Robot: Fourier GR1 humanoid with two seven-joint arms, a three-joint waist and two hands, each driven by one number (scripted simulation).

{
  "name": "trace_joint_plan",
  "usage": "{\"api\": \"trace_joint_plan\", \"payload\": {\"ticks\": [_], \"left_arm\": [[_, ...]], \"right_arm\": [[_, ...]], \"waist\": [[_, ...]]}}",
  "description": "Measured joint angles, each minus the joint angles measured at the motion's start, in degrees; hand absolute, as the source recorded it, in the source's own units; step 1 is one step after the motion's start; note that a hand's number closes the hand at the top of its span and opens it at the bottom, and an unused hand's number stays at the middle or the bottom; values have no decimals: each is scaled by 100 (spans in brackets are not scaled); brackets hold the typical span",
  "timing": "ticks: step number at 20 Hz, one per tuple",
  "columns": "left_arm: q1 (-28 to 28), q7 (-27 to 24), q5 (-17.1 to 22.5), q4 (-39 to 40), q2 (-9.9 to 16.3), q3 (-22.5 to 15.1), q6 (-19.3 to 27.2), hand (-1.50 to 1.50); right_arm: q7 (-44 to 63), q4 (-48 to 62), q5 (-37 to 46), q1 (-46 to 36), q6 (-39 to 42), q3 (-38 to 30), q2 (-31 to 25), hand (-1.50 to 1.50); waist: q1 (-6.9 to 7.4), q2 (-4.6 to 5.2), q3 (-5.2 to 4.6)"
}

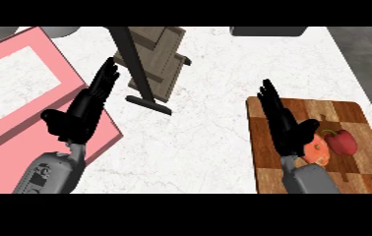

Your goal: Pick the squash from the cutting board and place it in the tiered basket

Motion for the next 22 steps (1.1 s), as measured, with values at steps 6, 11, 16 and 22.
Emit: {"api": "trace_joint_plan", "payload": {"ticks": [6, 11, 16, 22], "left_arm": [[277, 278, 277, 141, 7, 199, -53, 0], [513, 559, 481, 196, -157, 138, -75, 0], [475, 722, 555, 283, -246, 85, -200, 0], [482, 752, 646, 326, -176, 223, -323, 0]], "right_arm": [[-1400, -890, -312, 473, 1240, -652, -1019, 150], [-2310, -386, -829, 1016, 916, -2191, -1242, -150], [-3812, -164, -577, 1902, 1762, -2608, -1564, -150], [-4057, -890, 369, 3153, 1440, -2763, -2155, -150]], "waist": [[-175, 30, 153], [-270, 74, 190], [-135, 89, 190], [-150, 79, 168]]}}
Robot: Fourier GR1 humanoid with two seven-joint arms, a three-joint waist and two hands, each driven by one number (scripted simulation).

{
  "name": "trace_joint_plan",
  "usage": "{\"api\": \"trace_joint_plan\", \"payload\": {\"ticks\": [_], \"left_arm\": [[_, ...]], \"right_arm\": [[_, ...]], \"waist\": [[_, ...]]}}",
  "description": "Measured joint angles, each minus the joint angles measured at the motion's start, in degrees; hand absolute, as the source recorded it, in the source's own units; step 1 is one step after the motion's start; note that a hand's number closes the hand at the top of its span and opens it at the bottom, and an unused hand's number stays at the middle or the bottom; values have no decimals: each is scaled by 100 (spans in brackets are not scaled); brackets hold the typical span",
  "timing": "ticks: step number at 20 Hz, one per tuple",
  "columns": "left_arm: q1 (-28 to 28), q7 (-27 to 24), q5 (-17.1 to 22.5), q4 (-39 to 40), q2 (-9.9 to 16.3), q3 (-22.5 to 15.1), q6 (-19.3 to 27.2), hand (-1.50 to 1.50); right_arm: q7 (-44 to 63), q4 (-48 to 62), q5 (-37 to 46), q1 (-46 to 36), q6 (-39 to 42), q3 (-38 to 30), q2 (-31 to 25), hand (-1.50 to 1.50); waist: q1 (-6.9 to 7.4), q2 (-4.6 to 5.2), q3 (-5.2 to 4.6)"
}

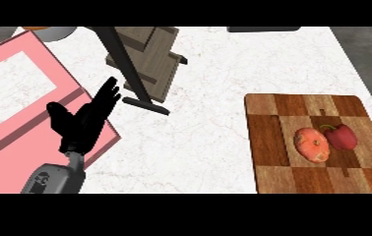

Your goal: Pick the squash from the cutting board and place it in the tiered basket

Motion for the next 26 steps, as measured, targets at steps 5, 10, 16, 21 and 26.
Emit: {"api": "trace_joint_plan", "payload": {"ticks": [5, 10, 16, 21, 26], "left_arm": [[-29, 94, -26, -50, -8, -14, 17, 0], [-38, 92, -25, -37, -26, 6, -13, 0], [-56, 153, -56, -95, -70, -52, -96, 0], [-115, 96, -144, -6, -168, -69, -117, 0], [-190, 119, -198, 87, -259, -37, -140, 0]], "right_arm": [[942, -910, 846, 824, -936, -264, -419, -150], [2436, -2316, 1706, 1659, -1569, -204, -599, -150], [4634, -4009, 2821, 1972, -1809, 460, -529, -150], [6239, -4615, 4081, 1742, -1707, 1141, -396, -150], [7410, -4483, 5130, 1142, -1356, 1875, -123, -150]], "waist": [[-14, 5, -22], [17, 16, -31], [171, 34, -15], [231, 44, -6], [251, 42, 2]]}}
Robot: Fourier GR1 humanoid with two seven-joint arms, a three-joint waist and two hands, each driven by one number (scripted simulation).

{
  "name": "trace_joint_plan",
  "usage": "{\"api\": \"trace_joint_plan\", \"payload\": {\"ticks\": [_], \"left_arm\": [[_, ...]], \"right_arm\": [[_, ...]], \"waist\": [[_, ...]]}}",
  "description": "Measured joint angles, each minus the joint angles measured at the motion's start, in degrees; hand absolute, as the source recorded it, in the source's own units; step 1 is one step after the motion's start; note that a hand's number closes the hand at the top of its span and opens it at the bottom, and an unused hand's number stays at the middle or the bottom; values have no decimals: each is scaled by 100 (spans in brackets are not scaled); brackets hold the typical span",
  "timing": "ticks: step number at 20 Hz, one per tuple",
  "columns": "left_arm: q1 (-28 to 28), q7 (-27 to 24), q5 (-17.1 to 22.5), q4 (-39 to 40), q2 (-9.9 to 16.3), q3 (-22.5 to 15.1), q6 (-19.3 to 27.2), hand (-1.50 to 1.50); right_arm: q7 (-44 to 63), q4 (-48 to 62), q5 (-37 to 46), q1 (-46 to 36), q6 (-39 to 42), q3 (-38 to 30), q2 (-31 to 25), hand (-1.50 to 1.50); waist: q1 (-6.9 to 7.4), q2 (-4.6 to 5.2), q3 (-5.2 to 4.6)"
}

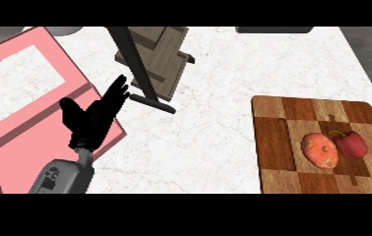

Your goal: Pick the squash from the cutting board and place it in the tiered basket

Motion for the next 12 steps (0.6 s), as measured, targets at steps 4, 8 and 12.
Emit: {"api": "trace_joint_plan", "payload": {"ticks": [4, 8, 12], "left_arm": [[-41, -48, -26, 131, -32, 104, -140, 0], [-70, 29, -164, 132, -162, 134, -81, 0], [76, 32, -237, 26, -216, 187, -150, 0]], "right_arm": [[413, 281, 611, -424, 268, 490, 414, -150], [539, 663, 1009, -685, 412, 738, 780, -150], [405, 1080, 1218, -800, 358, 634, 1022, -150]], "waist": [[-26, -9, 5], [-39, -20, 11], [-52, -22, 12]]}}
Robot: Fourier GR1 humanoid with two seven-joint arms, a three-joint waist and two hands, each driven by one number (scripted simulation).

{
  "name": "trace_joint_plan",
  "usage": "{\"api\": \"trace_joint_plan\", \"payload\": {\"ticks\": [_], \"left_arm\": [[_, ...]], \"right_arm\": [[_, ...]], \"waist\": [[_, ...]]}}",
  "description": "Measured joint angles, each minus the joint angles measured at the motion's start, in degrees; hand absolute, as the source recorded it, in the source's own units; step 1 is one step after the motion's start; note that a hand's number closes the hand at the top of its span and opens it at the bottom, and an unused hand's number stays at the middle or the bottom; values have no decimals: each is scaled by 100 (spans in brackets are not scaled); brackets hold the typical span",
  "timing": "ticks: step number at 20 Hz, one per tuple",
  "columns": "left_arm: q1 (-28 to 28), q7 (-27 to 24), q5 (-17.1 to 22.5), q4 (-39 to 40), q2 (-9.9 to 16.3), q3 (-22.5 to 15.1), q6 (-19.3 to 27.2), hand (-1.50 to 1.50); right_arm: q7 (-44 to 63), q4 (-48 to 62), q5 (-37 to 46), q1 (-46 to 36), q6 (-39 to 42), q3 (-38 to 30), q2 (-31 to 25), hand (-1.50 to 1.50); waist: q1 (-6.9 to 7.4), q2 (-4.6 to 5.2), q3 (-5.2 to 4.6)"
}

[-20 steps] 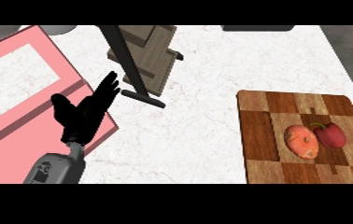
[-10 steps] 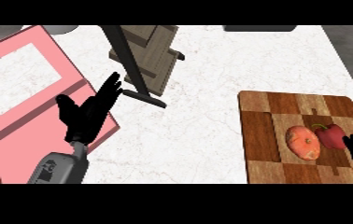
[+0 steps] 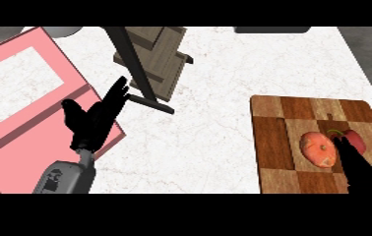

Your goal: Pick the squash from the cutting board and place it in the tiered basket

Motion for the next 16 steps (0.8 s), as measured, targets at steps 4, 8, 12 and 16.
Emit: {"api": "trace_joint_plan", "payload": {"ticks": [4, 8, 12, 16], "left_arm": [[144, -46, 19, -108, 53, 152, -187, 0], [132, -15, -31, -118, -36, 229, -238, 0], [-45, -78, -139, 144, -147, 319, -283, 0], [-33, 16, -156, 49, -111, 439, -419, 0]], "right_arm": [[-179, 188, 96, 45, -56, -220, 135, -150], [-472, 612, 182, -85, -227, -406, 336, -150], [-839, 809, 24, -85, -229, -732, 374, -150], [-1017, 893, 17, -173, -175, -863, 562, -150]], "waist": [[-9, -1, 0], [-10, 0, 1], [-20, 1, 0], [-15, 0, -1]]}}
